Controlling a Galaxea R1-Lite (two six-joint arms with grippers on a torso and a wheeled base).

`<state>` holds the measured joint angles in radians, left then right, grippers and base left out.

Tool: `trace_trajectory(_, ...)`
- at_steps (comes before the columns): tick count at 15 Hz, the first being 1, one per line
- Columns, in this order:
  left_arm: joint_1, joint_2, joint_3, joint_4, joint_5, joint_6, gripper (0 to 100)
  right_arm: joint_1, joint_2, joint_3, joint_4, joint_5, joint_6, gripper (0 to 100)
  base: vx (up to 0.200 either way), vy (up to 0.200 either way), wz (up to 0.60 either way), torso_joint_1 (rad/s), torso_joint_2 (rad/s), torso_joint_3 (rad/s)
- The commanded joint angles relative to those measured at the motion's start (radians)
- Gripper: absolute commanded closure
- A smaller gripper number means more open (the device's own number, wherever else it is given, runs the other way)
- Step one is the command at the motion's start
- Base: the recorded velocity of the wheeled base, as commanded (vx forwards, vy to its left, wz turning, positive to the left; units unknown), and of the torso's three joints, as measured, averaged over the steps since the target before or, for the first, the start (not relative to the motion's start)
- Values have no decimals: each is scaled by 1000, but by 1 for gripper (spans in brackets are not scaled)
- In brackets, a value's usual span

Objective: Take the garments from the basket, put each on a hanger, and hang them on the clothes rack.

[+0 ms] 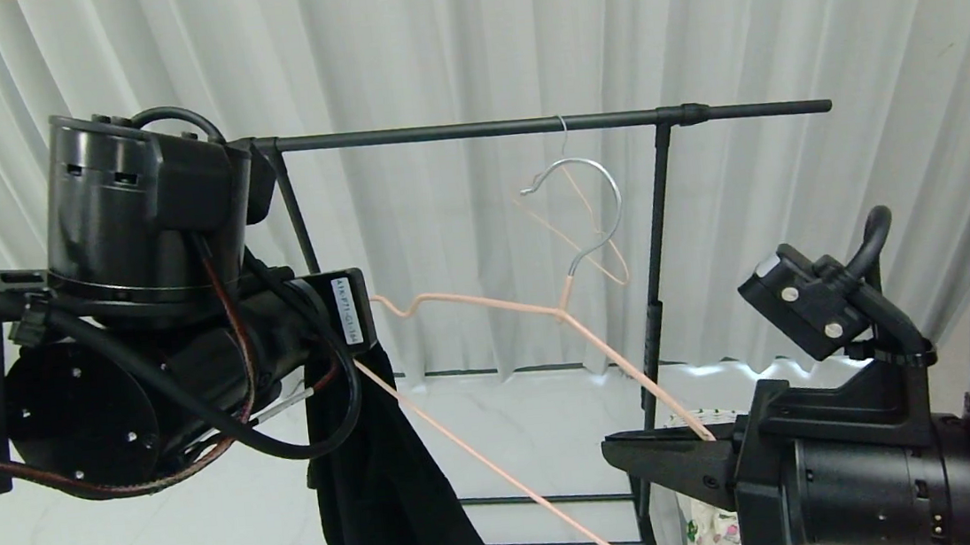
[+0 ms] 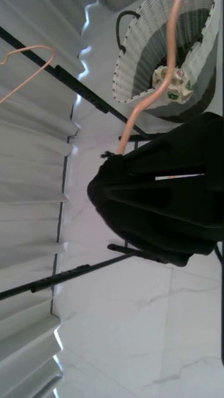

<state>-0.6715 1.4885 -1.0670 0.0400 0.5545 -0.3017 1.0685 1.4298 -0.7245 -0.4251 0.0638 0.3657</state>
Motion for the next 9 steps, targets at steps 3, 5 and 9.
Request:
trace_trajectory(3,7,-4,-39,0,-1,-2,100,7,20,-10,2,2,-1,100,0,0,0,0,0,0)
trace_trajectory(5,26,-5,-65,0,-2,1,100,7,17,7,3,1,-2,100,0,0,0,0,0,0)
trace_trajectory(9,50,-17,-65,1,-2,4,100,10,0,19,26,2,-1,100,0,0,0,0,0,0)
